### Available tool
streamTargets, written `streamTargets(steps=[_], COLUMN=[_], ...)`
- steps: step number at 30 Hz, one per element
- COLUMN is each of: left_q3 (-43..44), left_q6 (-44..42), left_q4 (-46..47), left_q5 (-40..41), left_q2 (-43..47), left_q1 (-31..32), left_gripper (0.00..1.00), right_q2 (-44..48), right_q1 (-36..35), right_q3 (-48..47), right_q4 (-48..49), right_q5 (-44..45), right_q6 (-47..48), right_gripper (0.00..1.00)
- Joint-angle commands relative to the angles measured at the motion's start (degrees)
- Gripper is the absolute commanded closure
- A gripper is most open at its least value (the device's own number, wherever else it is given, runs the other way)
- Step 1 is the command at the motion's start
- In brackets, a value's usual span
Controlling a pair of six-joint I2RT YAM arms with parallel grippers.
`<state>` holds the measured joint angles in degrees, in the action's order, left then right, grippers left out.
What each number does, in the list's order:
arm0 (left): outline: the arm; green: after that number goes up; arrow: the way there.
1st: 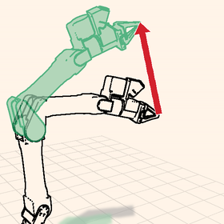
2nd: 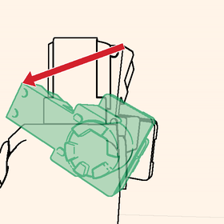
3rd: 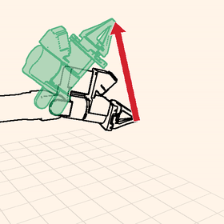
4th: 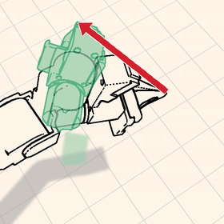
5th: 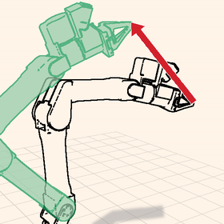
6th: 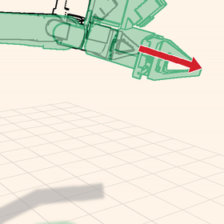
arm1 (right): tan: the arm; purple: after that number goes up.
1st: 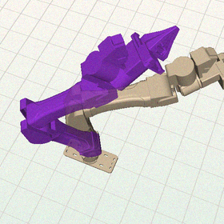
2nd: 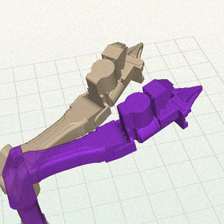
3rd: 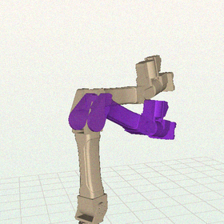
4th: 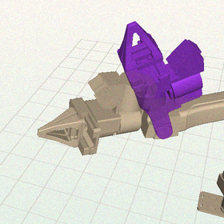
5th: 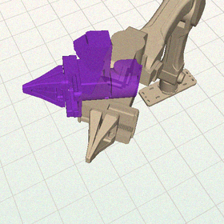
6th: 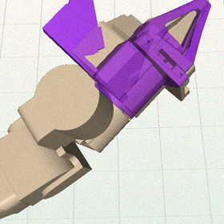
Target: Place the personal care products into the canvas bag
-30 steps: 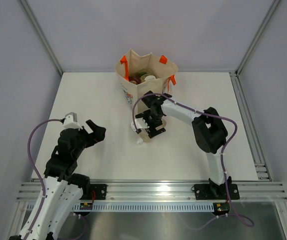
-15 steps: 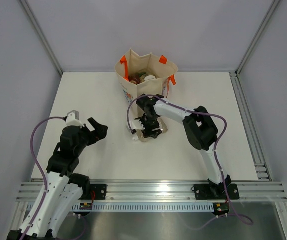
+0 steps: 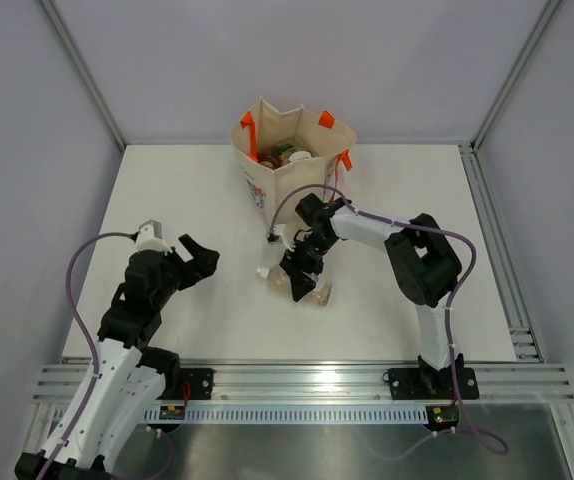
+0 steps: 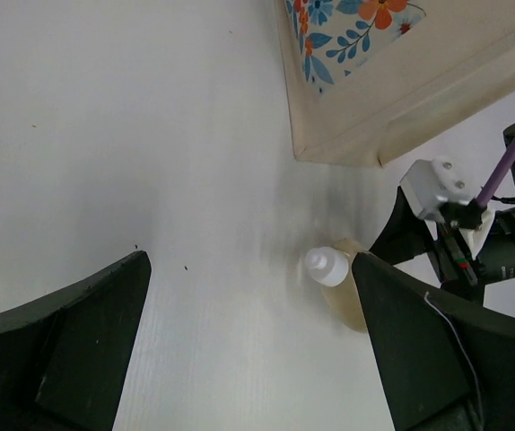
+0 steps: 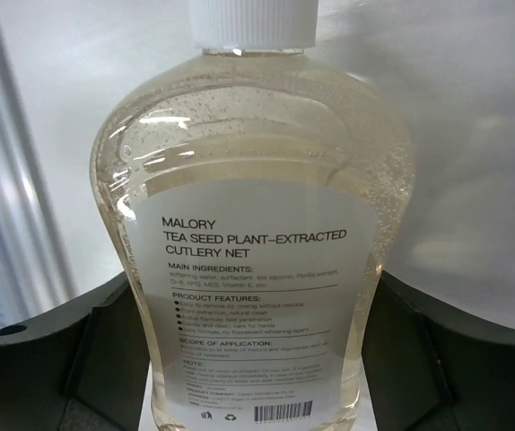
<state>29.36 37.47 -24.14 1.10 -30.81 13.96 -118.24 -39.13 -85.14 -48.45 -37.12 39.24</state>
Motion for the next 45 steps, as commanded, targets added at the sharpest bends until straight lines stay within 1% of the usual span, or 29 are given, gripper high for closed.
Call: streamTargets(steps=[1, 2, 3, 5, 6, 9, 14, 15, 19, 22, 23, 24, 25, 26, 27, 28, 29, 30, 31, 32, 35, 36, 39, 40, 41, 42, 43, 44, 45], left_q3=[-0.8, -0.8, -0.6, -0.4, -0.3, -0.4, -1.7, -1.9, -2.9, -3.0, -3.0, -2.9, -2.9, -2.8, -2.6, -2.6, -2.5, -2.2, -2.1, -2.0, -2.1, -2.2, -2.4, -2.5, -2.6, -2.6, -2.7, -3.0, -3.1], left_q6=[1.5, 1.6, 1.8, 1.9, 2.0, 2.4, 3.4, 3.8, 4.4, 4.3, 4.3, 4.2, 4.1, 4.0, 3.8, 3.7, 3.5, 3.4, 3.4, 3.2, 3.2, 3.3, 3.5, 3.6, 3.6, 3.6, 3.7, 3.7, 3.7], left_q4=[6.8, 8.0, 8.3, 9.4, 9.5, 10.3, 10.9, 11.0, 11.1, 11.1, 11.1, 11.1, 11.1, 11.2, 11.3, 11.4, 11.2, 11.1, 11.0, 11.0, 10.9, 10.9, 10.4, 10.3, 10.2, 9.9, 9.8, 9.7, 9.6], left_q5=[-3.0, -3.6, -4.2, -5.0, -5.1, -5.5, -5.3, -5.2, -4.8, -4.6, -4.6, -4.6, -4.7, -4.8, -4.9, -5.0, -5.1, -5.1, -5.2, -5.3, -5.3, -5.4, -5.4, -5.3, -5.2, -5.2, -5.2, -4.9, -4.9], left_q2=[-2.3, -2.9, -4.2, -5.0, -5.5, -5.7, -4.8, -4.5, -3.4, -2.9, -2.9, -3.1, -3.2, -3.4, -3.5, -3.6, -3.7, -3.9, -3.9, -3.9, -3.6, -3.6, -3.0, -2.9, -2.5, -2.3, -2.2, -1.7, -1.5], left_q1=[-0.2, -0.2, -0.2, -0.2, -0.2, -0.2, -0.2, -0.2, -0.2, -0.2, -0.2, -0.2, -0.1, -0.2, -0.2, -0.2, -0.2, -0.2, -0.2, -0.2, -0.2, -0.2, -0.2, -0.2, -0.2, -0.2, -0.2, -0.2, -0.2], left_gripper=[0.01, 0.01, 0.01, 0.01, 0.01, 0.01, 0.01, 0.01, 0.01, 0.01, 0.01, 0.01, 0.01, 0.01, 0.01, 0.01, 0.01, 0.01, 0.01, 0.01, 0.01, 0.01, 0.01, 0.01, 0.01, 0.01, 0.01, 0.01, 0.01], right_q2=[5.3, 5.5, 6.1, 6.8, 7.4, 9.7, 15.9, 18.0, 21.0, 20.5, 20.0, 18.4, 17.4, 16.3, 13.8, 12.5, 9.3, 7.5, 5.8, 2.4, -2.4, -3.2, -5.6, -5.9, -5.6, -4.8, -3.9, -1.5, -0.2], right_q1=[5.6, 6.4, 7.7, 8.5, 9.8, 11.1, 11.9, 11.9, 12.0, 12.5, 12.6, 12.8, 12.9, 12.9, 12.9, 12.9, 12.9, 12.8, 12.8, 12.9, 12.7, 12.8, 12.6, 12.7, 12.7, 12.7, 12.6, 12.7, 12.7], right_q3=[4.3, 5.5, 7.5, 8.1, 8.2, 7.5, 3.0, 0.9, -6.5, -14.2, -16.6, -21.1, -23.2, -25.6, -30.0, -32.4, -37.8, -40.6, -43.2, -48.0, -52.9, -52.9, -52.7, -52.5, -50.1, -47.7, -45.3, -40.3, -37.8], right_q4=[13.6, 16.0, 18.1, 20.2, 20.6, 23.9, 23.5, 23.6, 22.7, 22.8, 22.8, 22.7, 22.5, 22.5, 22.7, 23.0, 23.2, 23.3, 23.7, 23.7, 27.9, 32.1, 37.0, 37.4, 38.7, 39.9, 40.9, 41.7, 43.0], right_q5=[-23.3, -25.8, -29.4, -31.9, -35.4, -39.7, -40.7, -39.8, -35.5, -28.7, -26.2, -18.0, -13.3, -8.1, 0.9, 5.2, 9.4, 17.0, 20.8, 26.9, 33.2, 35.7, 36.9, 36.7, 34.6, 32.9, 30.9, 25.6, 22.7], right_q6=[-23.1, -28.6, -30.5, -31.4, -31.9, -35.3, -34.2, -34.2, -34.0, -36.4, -38.5, -40.0, -43.5, -44.9, -46.0, -48.5, -50.0, -51.3, -54.3, -55.1, -52.9, -51.6, -44.1, -43.2, -42.0, -40.1, -39.6, -37.2, -35.1], right_gripper=[1.00, 1.00, 1.00, 1.00, 1.00, 1.00, 1.00, 1.00, 1.00, 1.00, 1.00, 1.00, 1.00, 1.00, 1.00, 1.00, 1.00, 1.00, 1.00, 1.00, 1.00, 1.00, 1.00, 1.00, 0.99, 0.96, 0.89, 0.69, 0.58])
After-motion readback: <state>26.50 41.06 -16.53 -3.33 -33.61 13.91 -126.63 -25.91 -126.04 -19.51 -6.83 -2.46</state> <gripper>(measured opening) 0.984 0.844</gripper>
